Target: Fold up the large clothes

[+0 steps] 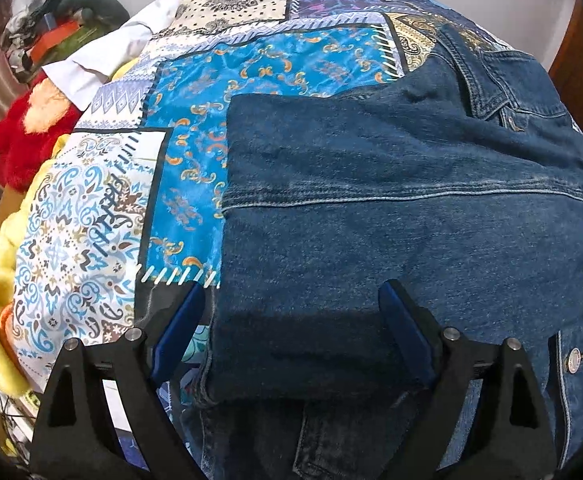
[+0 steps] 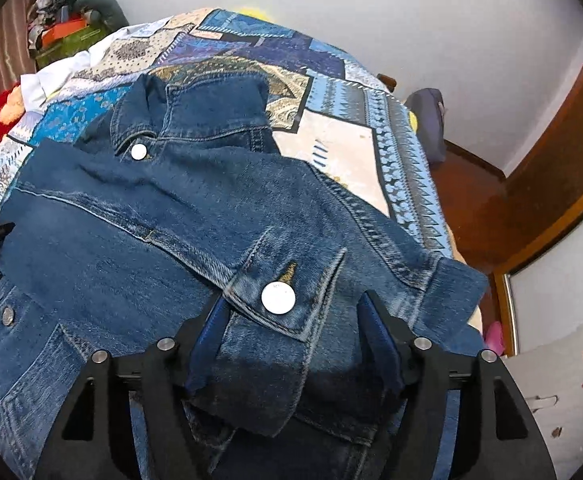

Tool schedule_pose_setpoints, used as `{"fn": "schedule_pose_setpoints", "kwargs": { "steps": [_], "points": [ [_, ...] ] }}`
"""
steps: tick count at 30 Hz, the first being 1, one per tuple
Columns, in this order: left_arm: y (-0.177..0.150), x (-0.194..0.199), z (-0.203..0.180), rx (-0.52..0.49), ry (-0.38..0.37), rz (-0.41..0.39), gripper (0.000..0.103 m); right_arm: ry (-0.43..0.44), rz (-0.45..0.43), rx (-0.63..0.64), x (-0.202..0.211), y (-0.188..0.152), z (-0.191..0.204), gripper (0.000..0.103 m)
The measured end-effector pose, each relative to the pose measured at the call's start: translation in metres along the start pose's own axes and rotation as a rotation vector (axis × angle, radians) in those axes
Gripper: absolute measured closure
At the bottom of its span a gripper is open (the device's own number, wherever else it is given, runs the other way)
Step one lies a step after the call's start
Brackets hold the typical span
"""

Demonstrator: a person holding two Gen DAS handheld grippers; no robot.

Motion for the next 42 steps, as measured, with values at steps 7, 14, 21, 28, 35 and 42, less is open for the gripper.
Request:
{"fn": "schedule_pose_setpoints", "kwargs": {
  "steps": [7, 14, 21, 28, 35, 42],
  "points": [
    [0.008, 0.032, -0.01, -0.084, 0.031, -0.042, 0.014, 0.091, -0.091, -0.191, 0.061, 0.005, -0.048, 0.037],
    [0.044, 0.091, -0.047, -0.131, -0.039, -0.195, 0.014, 0.057, -0.097, -0.409, 0.097, -0.02, -0.127, 0.036],
    [0.072, 0.117, -0.119, -0.192, -0.185, -0.259, 0.014, 0.017, 0.018, -0.609, 0.087, -0.087, -0.191, 0.035],
    [0.064, 0.089, -0.188, -0.292, -0.256, -0.209, 0.014, 0.06, 0.163, -0.808, 0.05, -0.16, -0.216, 0.036],
    [0.046, 0.04, -0.223, -0.312, -0.28, -0.045, 0.014, 0.158, 0.177, -0.945, 0.017, -0.18, -0.217, 0.036],
    [0.039, 0.033, -0.231, -0.326, -0.273, -0.007, 0.014, 0.179, 0.13, -0.985, 0.006, -0.166, -0.216, 0.07]
  ]
}}
Point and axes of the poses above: each gripper's, at about its wrist camera, not at the fingertips, and x roughly against the way its jaws point, z to its left, y to its top, the point moved 2 cm from there along -x, roughly the way its jaws point, and after that the axes turned 7 degrees about -z, right-handed, at the moved point
